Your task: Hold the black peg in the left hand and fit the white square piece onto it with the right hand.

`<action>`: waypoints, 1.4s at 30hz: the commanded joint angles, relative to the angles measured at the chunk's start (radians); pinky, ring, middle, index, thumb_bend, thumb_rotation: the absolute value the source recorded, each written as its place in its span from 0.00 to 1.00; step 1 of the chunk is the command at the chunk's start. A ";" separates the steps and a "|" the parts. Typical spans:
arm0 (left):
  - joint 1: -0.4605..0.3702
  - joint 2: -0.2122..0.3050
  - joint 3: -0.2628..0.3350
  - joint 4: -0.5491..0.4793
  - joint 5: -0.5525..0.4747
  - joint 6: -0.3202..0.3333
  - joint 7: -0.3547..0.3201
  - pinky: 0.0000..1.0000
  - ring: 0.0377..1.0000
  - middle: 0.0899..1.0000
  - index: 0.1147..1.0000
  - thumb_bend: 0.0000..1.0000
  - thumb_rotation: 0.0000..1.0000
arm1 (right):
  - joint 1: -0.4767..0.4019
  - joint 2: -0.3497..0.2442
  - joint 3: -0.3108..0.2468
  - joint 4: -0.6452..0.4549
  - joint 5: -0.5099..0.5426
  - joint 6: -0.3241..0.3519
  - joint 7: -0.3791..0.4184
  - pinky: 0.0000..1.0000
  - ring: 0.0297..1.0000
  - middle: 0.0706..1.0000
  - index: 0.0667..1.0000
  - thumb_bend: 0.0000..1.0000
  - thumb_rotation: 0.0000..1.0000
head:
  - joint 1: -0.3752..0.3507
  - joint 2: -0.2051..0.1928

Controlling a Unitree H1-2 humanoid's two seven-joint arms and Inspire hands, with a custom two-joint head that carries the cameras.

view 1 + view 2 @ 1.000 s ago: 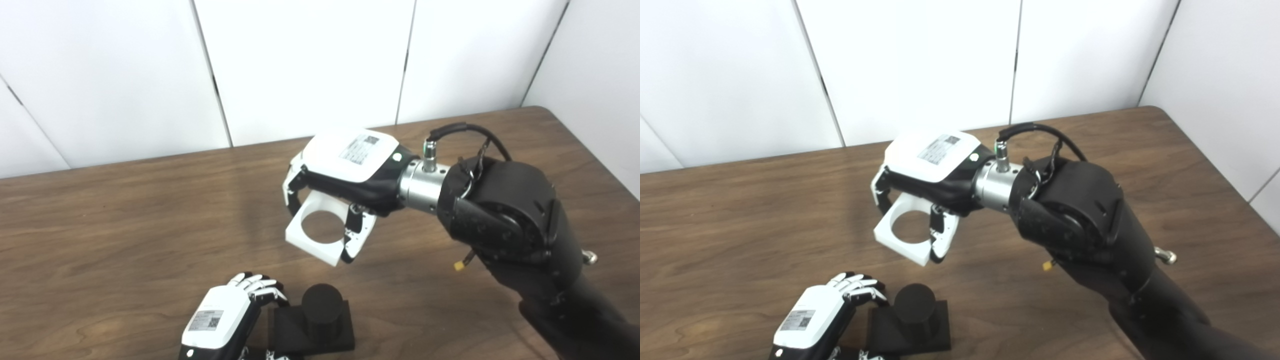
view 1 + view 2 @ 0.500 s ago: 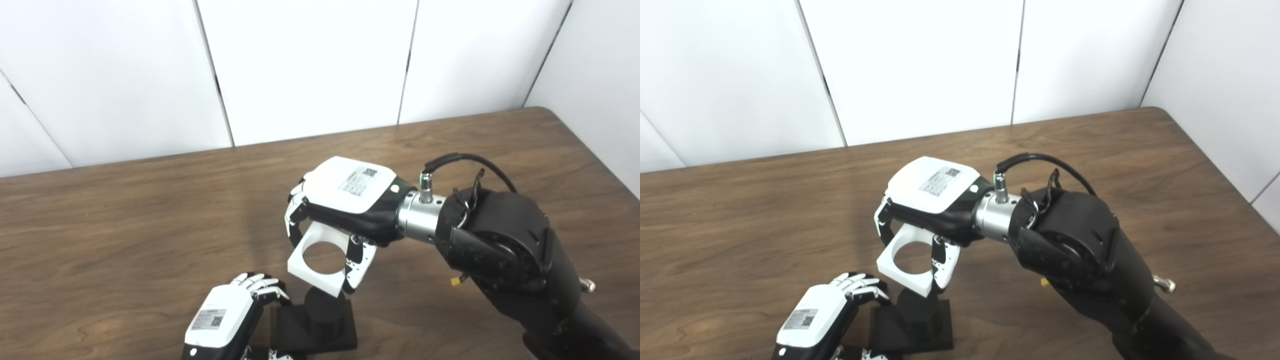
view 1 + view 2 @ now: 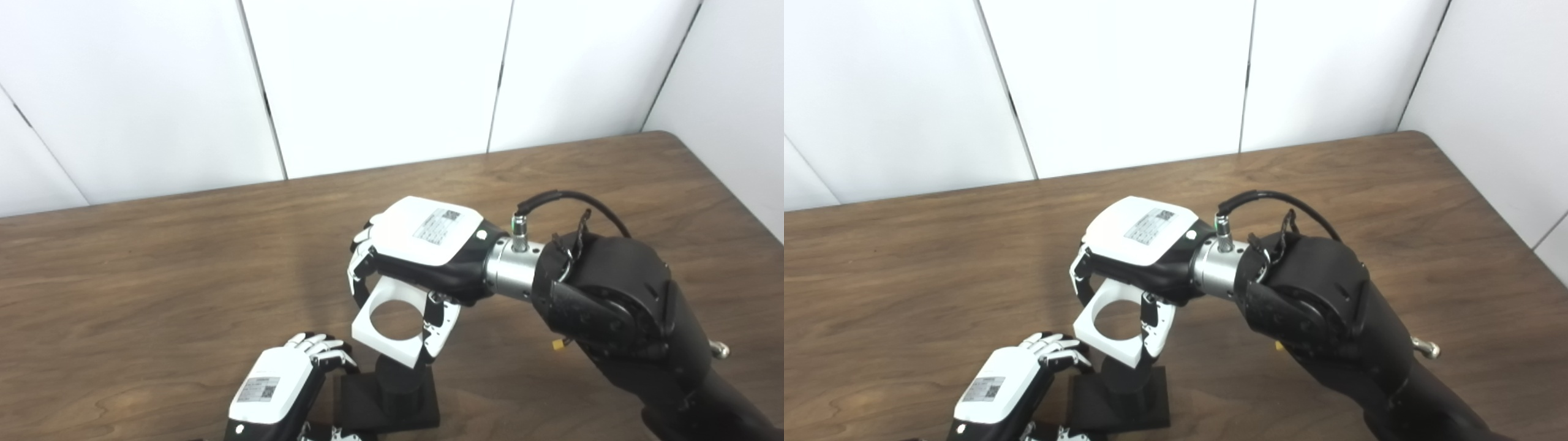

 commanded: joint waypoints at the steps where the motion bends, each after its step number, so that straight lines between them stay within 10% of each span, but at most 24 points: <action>1: 0.018 0.007 -0.029 0.044 0.042 0.009 -0.061 0.92 0.86 0.79 0.42 0.51 0.05 | -0.035 -0.006 -0.005 -0.023 0.002 0.011 0.082 0.88 0.86 0.72 0.45 0.52 0.13 | 0.000 0.001; 42: 0.004 0.008 -0.015 0.019 0.020 0.020 -0.090 0.92 0.86 0.79 0.42 0.50 0.05 | 0.003 -0.021 0.043 -0.050 0.032 0.045 0.091 0.92 0.86 0.72 0.45 0.52 0.13 | 0.019 0.119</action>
